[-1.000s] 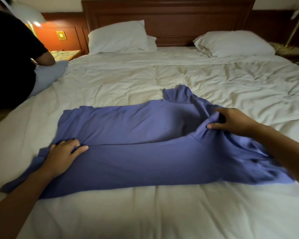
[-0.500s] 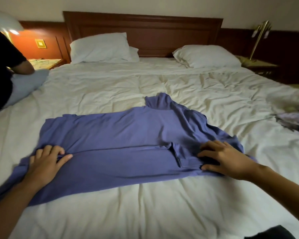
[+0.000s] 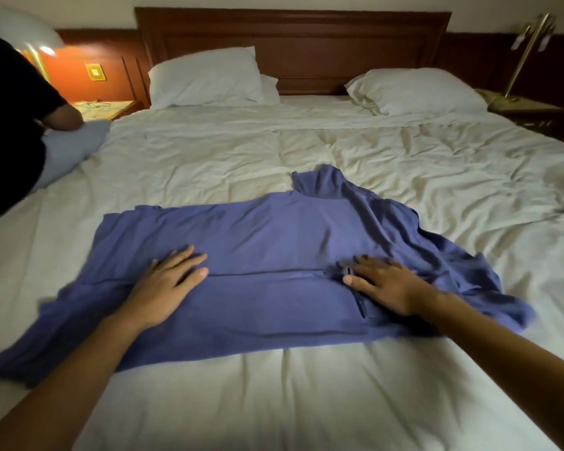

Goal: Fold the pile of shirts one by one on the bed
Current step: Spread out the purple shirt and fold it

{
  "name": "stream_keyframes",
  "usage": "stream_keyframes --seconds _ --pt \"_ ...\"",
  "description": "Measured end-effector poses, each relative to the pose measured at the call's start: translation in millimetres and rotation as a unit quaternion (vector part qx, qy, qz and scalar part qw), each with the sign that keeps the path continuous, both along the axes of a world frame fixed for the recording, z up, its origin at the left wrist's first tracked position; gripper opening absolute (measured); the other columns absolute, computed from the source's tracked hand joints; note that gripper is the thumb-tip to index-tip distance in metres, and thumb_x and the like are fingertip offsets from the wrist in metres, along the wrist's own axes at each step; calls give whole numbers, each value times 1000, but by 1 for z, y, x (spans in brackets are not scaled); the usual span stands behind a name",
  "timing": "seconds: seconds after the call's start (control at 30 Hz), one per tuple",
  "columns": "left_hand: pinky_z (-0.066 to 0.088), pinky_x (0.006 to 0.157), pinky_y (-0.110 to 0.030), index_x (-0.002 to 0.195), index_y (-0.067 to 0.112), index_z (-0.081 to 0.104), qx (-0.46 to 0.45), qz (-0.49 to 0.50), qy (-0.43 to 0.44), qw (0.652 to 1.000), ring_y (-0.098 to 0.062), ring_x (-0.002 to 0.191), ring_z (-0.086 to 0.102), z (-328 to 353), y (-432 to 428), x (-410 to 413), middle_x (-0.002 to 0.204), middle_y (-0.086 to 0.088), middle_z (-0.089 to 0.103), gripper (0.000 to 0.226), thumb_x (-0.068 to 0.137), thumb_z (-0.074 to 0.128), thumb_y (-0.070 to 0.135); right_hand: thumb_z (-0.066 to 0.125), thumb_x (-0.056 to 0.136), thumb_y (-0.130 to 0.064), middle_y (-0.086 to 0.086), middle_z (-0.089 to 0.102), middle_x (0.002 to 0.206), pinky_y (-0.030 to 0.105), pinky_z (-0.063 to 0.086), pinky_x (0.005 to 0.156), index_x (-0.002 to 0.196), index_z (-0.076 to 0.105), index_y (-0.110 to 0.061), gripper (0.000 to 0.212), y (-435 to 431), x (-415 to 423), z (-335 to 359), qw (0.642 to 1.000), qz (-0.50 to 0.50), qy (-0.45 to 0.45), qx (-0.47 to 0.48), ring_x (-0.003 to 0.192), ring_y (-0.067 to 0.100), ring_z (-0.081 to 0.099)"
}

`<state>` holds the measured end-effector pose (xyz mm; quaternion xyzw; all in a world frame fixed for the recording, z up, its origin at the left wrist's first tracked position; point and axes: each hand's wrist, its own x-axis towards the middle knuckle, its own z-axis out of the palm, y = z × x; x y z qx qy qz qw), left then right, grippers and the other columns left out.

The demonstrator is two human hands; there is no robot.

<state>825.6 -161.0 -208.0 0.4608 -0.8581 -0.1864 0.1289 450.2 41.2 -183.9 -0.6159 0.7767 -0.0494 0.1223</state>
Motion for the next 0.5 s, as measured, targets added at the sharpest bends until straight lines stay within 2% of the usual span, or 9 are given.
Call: stream_keyframes --seconds 0.03,0.07,0.1,0.13,0.2,0.27,0.3,0.4,0.5 --pt "1 125 -43 153 43 30 11 -7 -46 999 -13 154 7 -5 -2 -8 165 16 14 52 102 35 54 32 97 -65 1 63 133 39 41 95 121 64 -37 49 -11 3 -1 999 -20 32 -30 130 24 51" --pt "-1 124 -44 155 44 23 19 -2 -77 997 -14 154 3 -9 -7 -13 165 17 8 56 101 31 59 30 96 -65 7 72 108 38 41 76 94 69 -29 53 -22 3 1 992 -49 57 -99 109 31 62" --pt "-2 124 -45 155 45 17 25 12 -96 995 -15 154 -1 -13 -17 -15 166 17 3 59 100 27 62 29 98 -62 12 71 88 39 38 66 76 62 -22 56 -34 -1 4 978 -74 77 -178 93 38 64" --pt "-3 124 -46 156 46 11 31 26 -108 993 -16 154 -4 -16 -28 -16 166 17 -2 62 98 24 66 31 100 -55 16 68 82 40 39 64 72 58 -19 52 -46 -10 7 961 -92 90 -246 85 41 64" --pt "-7 123 -48 155 48 1 46 41 -138 989 -17 154 -10 -22 -49 -20 165 16 -11 72 91 16 75 40 101 -43 19 65 105 49 45 82 103 64 -18 35 -67 -45 9 944 -143 114 -275 100 42 59" --pt "-10 121 -49 152 52 -9 54 55 -158 984 -17 153 -14 -28 -68 -26 163 17 -18 82 78 9 83 43 100 -45 17 47 139 53 34 101 140 47 -29 43 -79 -87 5 948 -251 87 -178 124 42 43" --pt "-11 121 -50 150 53 -12 53 61 -164 983 -17 153 -15 -30 -75 -29 162 18 -20 85 74 8 85 42 100 -48 18 41 144 53 30 104 146 37 -33 49 -80 -106 0 943 -299 62 -133 128 43 39" --pt "-10 120 -54 146 54 -18 43 76 -172 981 -18 152 -16 -35 -92 -37 162 17 -24 85 72 7 87 40 101 -50 26 52 132 53 38 99 137 40 -20 47 -77 -151 -25 944 -318 56 -68 119 46 50" --pt "-9 120 -55 147 53 -19 31 90 -180 979 -20 153 -16 -37 -100 -44 162 15 -25 87 71 7 86 37 104 -40 32 61 108 45 40 75 108 40 -12 28 -71 -175 -35 939 -316 35 -133 98 47 59"
